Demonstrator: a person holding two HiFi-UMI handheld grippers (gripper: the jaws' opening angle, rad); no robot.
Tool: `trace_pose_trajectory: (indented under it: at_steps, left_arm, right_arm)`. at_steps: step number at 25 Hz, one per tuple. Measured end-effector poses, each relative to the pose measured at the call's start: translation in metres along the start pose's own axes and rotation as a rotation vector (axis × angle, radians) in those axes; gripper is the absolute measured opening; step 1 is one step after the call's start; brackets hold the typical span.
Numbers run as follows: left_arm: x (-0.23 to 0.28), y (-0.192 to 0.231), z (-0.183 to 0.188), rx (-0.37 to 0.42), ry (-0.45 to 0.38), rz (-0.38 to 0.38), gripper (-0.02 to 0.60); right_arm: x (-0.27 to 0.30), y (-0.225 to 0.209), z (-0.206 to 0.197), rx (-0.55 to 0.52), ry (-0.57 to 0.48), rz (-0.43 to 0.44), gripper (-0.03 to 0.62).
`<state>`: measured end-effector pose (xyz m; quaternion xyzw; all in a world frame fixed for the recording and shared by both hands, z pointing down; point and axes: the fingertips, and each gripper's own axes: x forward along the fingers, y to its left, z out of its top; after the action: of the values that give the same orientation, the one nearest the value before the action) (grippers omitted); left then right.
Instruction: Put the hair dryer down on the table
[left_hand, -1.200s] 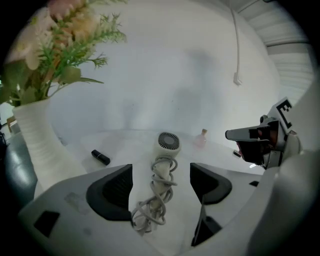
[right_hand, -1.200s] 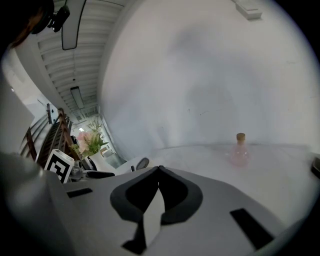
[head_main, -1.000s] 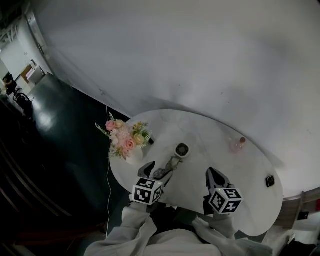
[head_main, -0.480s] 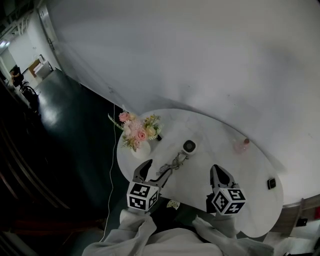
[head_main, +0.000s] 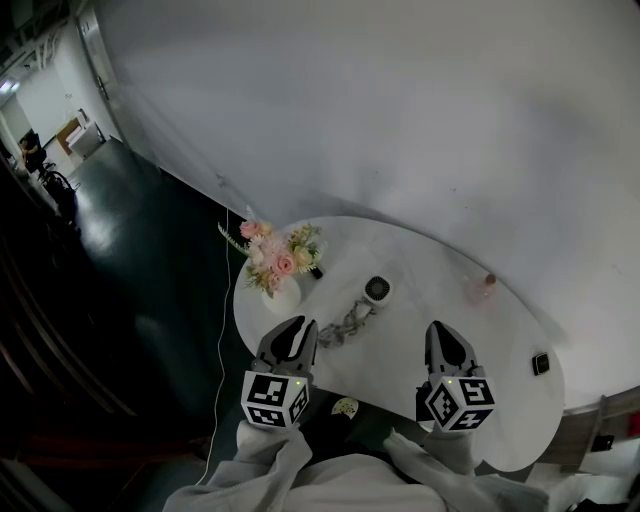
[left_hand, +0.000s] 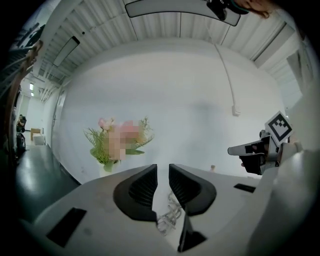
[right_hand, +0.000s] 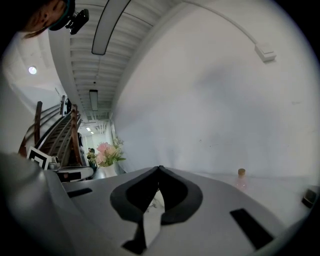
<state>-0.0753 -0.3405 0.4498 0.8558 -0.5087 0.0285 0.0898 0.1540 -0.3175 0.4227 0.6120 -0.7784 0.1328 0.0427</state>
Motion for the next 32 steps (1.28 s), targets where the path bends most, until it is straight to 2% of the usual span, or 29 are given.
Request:
trace_pose_trajectory:
  at_steps: [3,8,16,32]
  left_arm:
    - [-0.005,0.005,0.009,-0.005,-0.020,0.039,0.042]
    - [-0.008,0.011,0.016,0.038,-0.044,0.078,0.035]
    - [0.002,0.006,0.016,0.061,-0.034,0.068,0.035]
    - [0.022,0.008,0.013,0.035,-0.022,0.044,0.035]
  right_arm:
    - [-0.003,-0.002,0.007,-0.004,-0.027,-0.007,0.049]
    - [-0.007,0.001,0.012,-0.006,-0.059,-0.003,0.049]
    - [-0.010,-0.013,0.011,-0.018,-0.050,-0.041,0.049]
    - [0.001,-0.017,0.012,-0.017,-0.057,-0.073,0.049]
